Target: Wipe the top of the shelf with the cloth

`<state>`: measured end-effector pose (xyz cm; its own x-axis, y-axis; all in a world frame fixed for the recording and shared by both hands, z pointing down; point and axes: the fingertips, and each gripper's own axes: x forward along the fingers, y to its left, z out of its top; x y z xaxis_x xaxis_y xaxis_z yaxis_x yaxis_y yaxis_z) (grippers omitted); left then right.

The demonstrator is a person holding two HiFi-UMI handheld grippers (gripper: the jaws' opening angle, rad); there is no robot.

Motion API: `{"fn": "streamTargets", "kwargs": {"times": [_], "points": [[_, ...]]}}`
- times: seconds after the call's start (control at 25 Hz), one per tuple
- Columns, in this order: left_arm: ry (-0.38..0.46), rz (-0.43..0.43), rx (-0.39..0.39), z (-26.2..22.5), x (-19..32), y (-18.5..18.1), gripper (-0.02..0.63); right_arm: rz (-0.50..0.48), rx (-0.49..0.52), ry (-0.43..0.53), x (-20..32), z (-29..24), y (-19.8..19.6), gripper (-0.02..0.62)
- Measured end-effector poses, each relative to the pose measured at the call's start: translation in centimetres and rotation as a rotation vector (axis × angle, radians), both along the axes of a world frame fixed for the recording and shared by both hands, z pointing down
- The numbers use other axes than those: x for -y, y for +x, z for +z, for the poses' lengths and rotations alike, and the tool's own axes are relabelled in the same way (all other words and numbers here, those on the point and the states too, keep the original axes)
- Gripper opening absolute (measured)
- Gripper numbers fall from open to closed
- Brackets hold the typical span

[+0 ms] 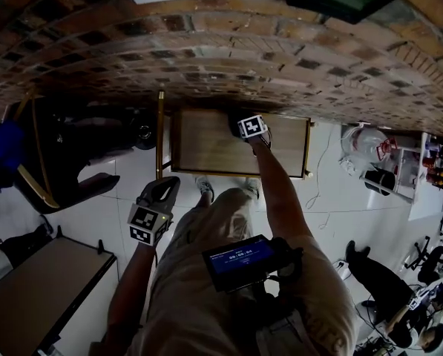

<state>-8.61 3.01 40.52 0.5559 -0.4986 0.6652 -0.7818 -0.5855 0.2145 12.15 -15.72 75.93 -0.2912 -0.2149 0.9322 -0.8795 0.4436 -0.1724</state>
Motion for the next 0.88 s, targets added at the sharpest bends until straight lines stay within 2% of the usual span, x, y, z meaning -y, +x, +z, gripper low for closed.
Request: {"fn": "streamTargets", "kwargs": {"times": [0.08,0.2,0.32,0.48,0.64,0.76,0.88], "points": [[0.0,0.005,0.006,0.0,0.2,0.8,0.003,0.01,0.068,0.009,0.1,0.0,0.7,0.074],[0.0,0.008,0.009,0.1,0.4,2.0,0.003,0.03,0.082,0.018,0.2,0.4,3.7,0.074],[-0.01,0.007,0.012,0.3,0.3,3.2,0.002,0.069,0.007,0.006,-0.2,1.5,8.7,0.074],[-0.017,0.014,0.016,0.6,0.3,4.8,0.002,0.142,-0.035,-0.029,-1.0,1.1,13.7,0.074],[-0.013,0.028,0.015,0.5,0.5,6.7,0.003,0.184,-0.065,-0.007,-0.8,1.0,17.6,0.074],[-0.011,0.028,0.018,0.5,0.9,7.5,0.003,0.216,-0.137,-0.001,-0.8,0.4,20.9,0.074],[-0.01,0.037,0.02,0.3,1.1,8.3,0.003,0.231,-0.145,0.002,-0.6,0.7,23.0,0.074]]}}
